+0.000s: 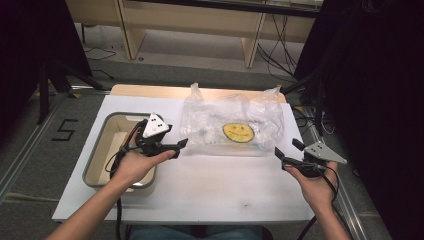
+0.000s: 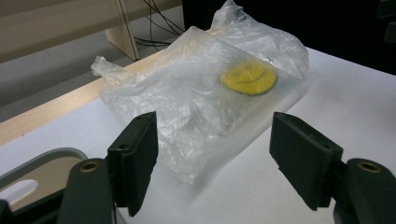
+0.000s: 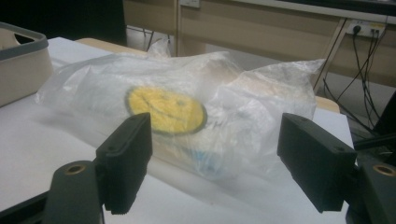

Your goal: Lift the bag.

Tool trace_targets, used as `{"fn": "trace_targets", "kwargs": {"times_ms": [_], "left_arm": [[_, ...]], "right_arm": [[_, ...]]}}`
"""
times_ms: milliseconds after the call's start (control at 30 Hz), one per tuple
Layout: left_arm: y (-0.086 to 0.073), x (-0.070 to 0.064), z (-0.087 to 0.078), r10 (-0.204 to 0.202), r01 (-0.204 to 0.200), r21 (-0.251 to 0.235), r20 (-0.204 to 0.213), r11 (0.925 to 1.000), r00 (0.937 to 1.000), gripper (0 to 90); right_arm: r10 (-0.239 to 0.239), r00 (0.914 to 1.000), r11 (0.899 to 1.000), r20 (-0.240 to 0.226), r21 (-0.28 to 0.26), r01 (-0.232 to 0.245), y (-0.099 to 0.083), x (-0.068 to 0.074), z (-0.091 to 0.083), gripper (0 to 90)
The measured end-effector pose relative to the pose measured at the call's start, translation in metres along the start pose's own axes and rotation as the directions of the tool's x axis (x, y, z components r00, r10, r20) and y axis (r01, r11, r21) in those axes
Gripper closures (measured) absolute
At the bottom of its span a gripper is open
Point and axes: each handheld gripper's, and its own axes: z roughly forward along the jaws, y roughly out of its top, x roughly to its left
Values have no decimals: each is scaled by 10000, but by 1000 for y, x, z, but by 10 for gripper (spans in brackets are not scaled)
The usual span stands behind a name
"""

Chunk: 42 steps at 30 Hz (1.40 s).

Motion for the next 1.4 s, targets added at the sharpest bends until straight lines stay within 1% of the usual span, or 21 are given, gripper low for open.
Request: {"fn": "trace_targets", "kwargs": {"times_ms": [333,533,733,833,1000,1133,1400], "left_arm": [[-14,3,-14,-123,120,150,217,9998,9997,321],[-23,5,-22,-94,86,257,325,9996,9994,317],[-33,8,-28,-112,99,339,387,9994,9992,312],[-36,8,-30,-184,172,322,397,9993,9990,310],[-40,7,-32,-45,30,336,453,9994,9990,298],[-45,6,-34,174,-191,379,462,9991,9988,279],[-55,6,-40,236,-259,457,503,9986,9985,268]], "right_arm": [[17,9992,9998,-395,209,-8,-8,3,-7,279],[46,9975,9994,-703,333,-23,-14,5,-11,280],[50,9956,9986,-935,527,-1,-20,6,-14,281],[53,9950,9982,-995,601,7,-22,6,-16,282],[86,9933,9972,-1156,751,1,-27,7,-18,283],[118,9926,9959,-1208,907,-8,-33,6,-20,288],[275,9905,9933,-1348,1152,-119,-44,7,-25,291]]}}
